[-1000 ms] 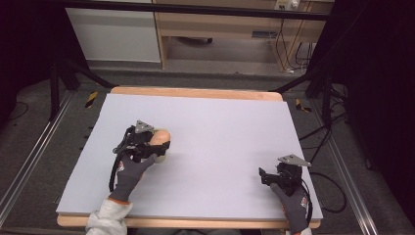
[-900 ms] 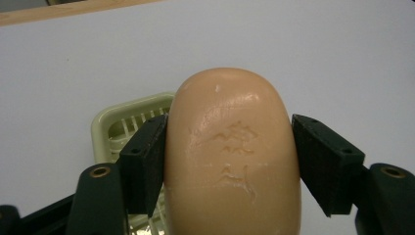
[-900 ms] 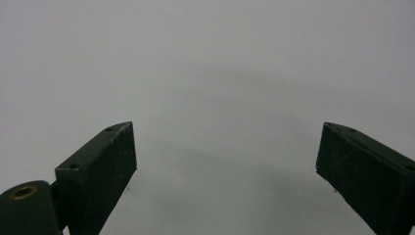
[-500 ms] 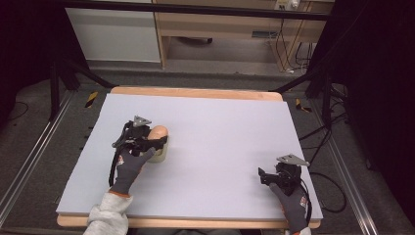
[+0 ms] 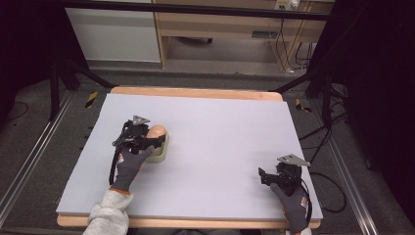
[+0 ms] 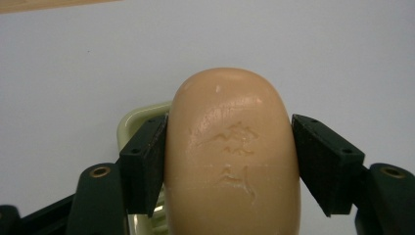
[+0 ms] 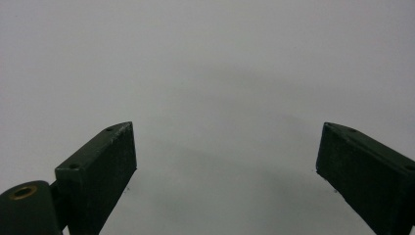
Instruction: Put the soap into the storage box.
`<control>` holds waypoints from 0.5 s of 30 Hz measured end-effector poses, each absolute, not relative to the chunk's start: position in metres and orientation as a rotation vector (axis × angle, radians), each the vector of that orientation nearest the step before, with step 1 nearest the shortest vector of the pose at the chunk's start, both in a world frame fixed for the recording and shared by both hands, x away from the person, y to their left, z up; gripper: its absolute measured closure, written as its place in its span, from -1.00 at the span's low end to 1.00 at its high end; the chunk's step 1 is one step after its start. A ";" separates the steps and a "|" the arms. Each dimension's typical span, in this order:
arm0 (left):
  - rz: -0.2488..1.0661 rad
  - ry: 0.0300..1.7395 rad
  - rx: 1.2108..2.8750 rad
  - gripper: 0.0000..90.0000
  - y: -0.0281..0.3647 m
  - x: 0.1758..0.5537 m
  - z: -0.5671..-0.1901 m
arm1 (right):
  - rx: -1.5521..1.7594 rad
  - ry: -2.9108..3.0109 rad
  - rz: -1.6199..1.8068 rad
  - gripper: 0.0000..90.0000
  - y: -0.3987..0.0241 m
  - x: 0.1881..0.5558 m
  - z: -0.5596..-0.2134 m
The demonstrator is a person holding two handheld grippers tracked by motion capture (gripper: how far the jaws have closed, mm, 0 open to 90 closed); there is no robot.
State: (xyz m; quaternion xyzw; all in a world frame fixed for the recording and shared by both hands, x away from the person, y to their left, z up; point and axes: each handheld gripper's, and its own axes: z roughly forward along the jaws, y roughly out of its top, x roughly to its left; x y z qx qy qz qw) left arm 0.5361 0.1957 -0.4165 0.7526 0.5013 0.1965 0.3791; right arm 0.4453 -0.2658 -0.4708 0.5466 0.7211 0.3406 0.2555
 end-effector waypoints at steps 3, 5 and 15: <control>0.502 1.286 1.917 -0.29 0.197 0.538 -0.418 | 1.482 1.959 0.924 -0.82 -0.266 0.445 -0.471; 0.503 1.287 1.920 -0.29 0.199 0.538 -0.419 | 1.480 1.958 0.922 -0.82 -0.266 0.445 -0.471; 0.509 1.298 1.927 -0.28 0.201 0.542 -0.425 | 1.468 1.964 0.909 -0.82 -0.264 0.446 -0.472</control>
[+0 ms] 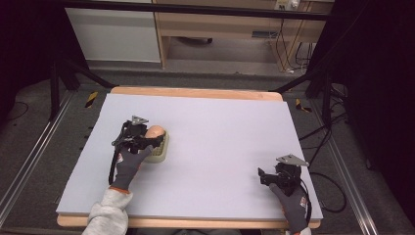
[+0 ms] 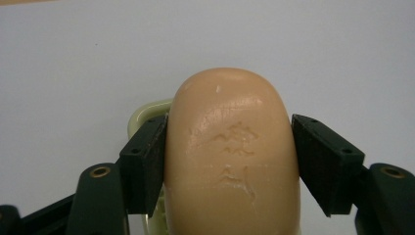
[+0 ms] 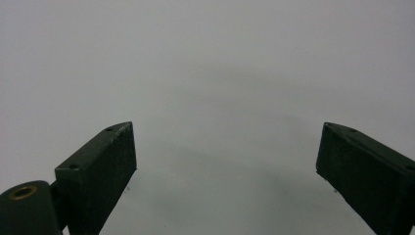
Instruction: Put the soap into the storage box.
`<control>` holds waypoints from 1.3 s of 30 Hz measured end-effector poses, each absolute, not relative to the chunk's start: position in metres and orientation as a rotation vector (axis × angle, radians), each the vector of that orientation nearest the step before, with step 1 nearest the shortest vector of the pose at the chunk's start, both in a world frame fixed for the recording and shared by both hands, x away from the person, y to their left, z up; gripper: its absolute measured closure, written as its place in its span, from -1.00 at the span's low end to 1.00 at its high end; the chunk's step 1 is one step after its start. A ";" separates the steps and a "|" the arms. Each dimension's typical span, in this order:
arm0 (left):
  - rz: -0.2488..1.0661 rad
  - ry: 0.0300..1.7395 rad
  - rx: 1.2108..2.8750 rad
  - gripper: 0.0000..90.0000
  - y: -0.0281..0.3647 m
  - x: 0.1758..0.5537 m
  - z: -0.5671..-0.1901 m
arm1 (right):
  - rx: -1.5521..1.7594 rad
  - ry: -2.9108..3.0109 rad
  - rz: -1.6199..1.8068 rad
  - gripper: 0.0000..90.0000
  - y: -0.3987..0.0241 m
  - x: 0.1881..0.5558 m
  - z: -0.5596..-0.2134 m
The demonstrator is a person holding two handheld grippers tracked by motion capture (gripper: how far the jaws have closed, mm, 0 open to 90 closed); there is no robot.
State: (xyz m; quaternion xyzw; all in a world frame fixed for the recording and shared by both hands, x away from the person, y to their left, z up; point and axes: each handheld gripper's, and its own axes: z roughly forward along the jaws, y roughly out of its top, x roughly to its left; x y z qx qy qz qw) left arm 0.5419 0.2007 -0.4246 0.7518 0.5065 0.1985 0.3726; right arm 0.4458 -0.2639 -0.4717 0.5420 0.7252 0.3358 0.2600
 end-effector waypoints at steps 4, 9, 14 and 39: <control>0.511 1.306 1.934 -0.28 0.201 0.544 -0.428 | 1.466 1.968 0.908 -0.82 -0.264 0.446 -0.472; 0.508 1.313 1.950 -0.28 0.201 0.546 -0.433 | 1.470 1.968 0.903 -0.82 -0.263 0.446 -0.472; 0.508 1.316 1.968 -0.28 0.200 0.548 -0.437 | 1.470 1.967 0.902 -0.82 -0.263 0.447 -0.472; 0.500 1.342 1.999 -0.28 0.200 0.552 -0.447 | 1.473 1.966 0.899 -0.82 -0.263 0.447 -0.472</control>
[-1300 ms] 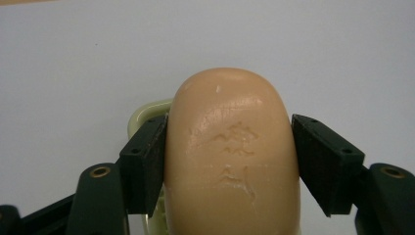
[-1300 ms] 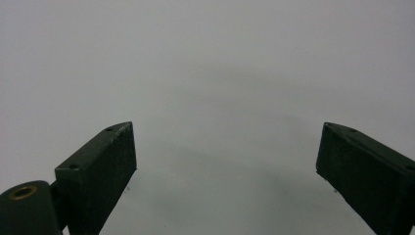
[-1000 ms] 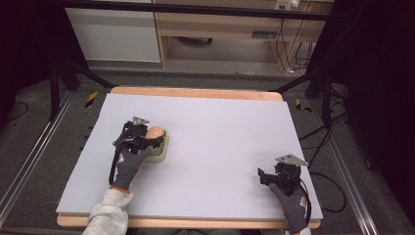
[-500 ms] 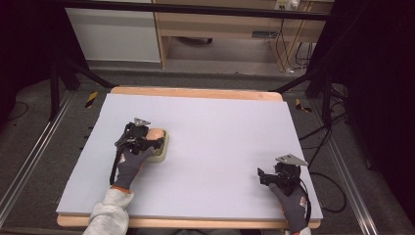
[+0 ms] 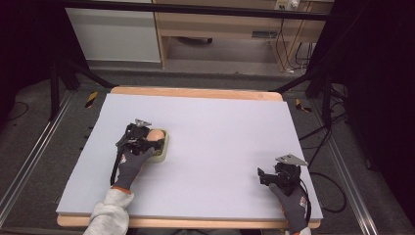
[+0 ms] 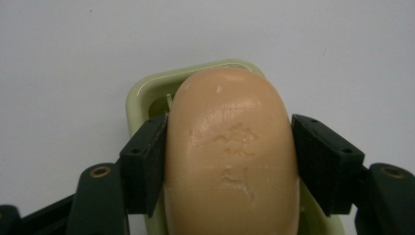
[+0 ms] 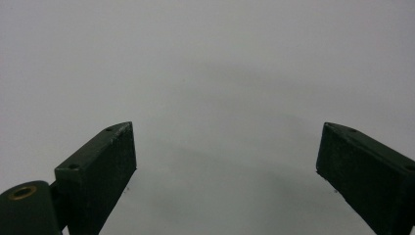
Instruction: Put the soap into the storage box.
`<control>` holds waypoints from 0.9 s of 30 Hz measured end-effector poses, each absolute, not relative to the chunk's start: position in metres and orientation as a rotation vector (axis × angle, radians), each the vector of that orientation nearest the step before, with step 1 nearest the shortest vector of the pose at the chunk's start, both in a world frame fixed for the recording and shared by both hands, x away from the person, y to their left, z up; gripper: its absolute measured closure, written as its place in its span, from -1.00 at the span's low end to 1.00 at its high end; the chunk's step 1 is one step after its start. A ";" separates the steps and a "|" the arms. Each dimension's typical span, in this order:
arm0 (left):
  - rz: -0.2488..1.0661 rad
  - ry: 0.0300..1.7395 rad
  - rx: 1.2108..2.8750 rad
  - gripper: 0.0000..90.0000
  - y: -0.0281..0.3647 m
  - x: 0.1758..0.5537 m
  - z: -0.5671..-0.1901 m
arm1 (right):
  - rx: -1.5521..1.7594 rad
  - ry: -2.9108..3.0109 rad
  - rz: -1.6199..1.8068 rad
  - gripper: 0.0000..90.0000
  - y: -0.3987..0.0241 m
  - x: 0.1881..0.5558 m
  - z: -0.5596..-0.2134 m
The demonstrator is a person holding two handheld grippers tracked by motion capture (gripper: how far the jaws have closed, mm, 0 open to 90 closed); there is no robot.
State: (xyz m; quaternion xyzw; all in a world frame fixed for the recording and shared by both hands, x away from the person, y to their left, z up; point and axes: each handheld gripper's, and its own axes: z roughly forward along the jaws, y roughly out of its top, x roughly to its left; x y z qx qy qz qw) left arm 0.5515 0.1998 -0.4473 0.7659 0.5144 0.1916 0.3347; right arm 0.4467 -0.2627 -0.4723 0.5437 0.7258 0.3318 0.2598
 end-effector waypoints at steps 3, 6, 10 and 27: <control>0.498 1.343 2.004 -0.28 0.199 0.552 -0.449 | 1.473 1.966 0.898 -0.82 -0.263 0.447 -0.472; 0.498 1.346 2.013 -0.28 0.198 0.552 -0.451 | 1.473 1.966 0.897 -0.82 -0.263 0.447 -0.472; 0.496 1.347 2.014 -0.28 0.198 0.553 -0.451 | 1.474 1.965 0.897 -0.82 -0.263 0.447 -0.472; 0.490 1.359 2.007 -0.29 0.198 0.552 -0.452 | 1.474 1.962 0.896 -0.83 -0.263 0.446 -0.472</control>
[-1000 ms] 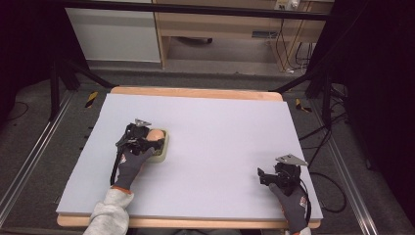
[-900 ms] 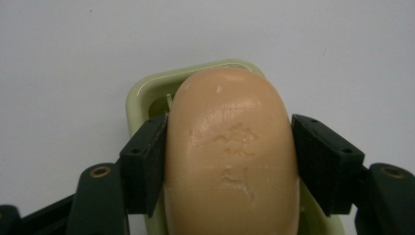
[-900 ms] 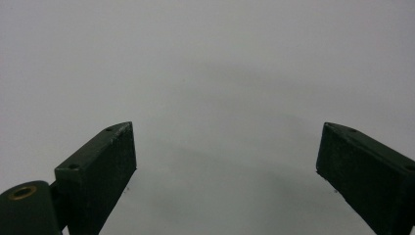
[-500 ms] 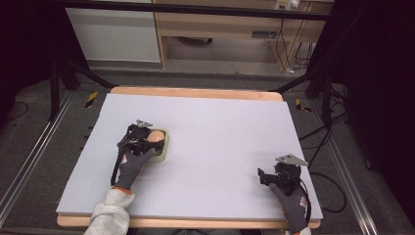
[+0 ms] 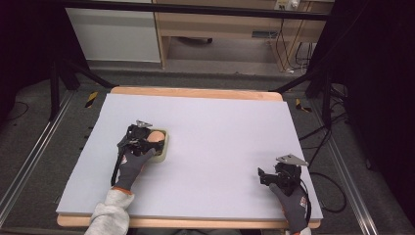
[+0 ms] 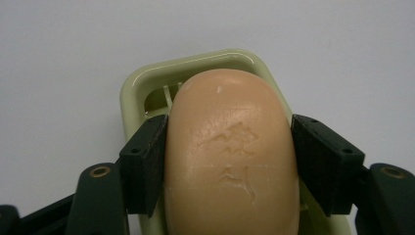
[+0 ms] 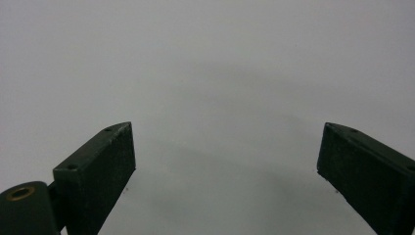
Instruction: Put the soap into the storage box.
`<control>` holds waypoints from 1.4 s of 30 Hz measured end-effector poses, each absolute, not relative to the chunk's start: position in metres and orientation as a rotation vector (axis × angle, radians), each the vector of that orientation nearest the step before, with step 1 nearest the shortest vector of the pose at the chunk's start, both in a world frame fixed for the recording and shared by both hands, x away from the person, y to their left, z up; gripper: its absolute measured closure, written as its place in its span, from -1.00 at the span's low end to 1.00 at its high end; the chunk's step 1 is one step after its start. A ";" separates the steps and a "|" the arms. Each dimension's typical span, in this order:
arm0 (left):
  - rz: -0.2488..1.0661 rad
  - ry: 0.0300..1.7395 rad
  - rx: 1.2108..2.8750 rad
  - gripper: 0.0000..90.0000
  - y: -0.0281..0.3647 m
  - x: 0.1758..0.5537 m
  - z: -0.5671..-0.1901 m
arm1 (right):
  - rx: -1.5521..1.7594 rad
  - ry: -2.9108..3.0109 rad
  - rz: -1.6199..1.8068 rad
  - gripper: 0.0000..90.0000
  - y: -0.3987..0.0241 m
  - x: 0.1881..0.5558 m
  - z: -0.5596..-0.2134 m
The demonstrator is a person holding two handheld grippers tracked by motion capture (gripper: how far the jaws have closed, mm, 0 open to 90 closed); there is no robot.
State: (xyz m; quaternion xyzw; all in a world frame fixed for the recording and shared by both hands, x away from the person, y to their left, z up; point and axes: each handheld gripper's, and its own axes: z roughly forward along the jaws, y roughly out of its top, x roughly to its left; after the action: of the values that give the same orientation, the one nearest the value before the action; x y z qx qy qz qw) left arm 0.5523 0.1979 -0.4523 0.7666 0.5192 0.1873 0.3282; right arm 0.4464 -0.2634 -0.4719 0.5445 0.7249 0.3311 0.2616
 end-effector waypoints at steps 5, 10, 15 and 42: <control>0.490 1.361 2.006 -0.29 0.198 0.552 -0.452 | 1.477 1.961 0.896 -0.83 -0.263 0.446 -0.472; 0.490 1.355 1.990 -0.32 0.199 0.551 -0.448 | 1.471 1.961 0.900 -0.83 -0.264 0.446 -0.472; 0.487 1.337 1.969 -0.32 0.201 0.547 -0.441 | 1.473 1.958 0.902 -0.83 -0.264 0.446 -0.472; 0.501 1.180 1.970 -0.56 0.221 0.483 -0.436 | 1.503 1.915 0.884 -0.85 -0.273 0.446 -0.471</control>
State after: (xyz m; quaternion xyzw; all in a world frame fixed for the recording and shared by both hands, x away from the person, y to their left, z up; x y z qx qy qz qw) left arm 0.4833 0.2209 -0.4358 0.7733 0.4633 0.1967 0.3855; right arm 0.4457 -0.2727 -0.4708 0.5583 0.7116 0.3285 0.2721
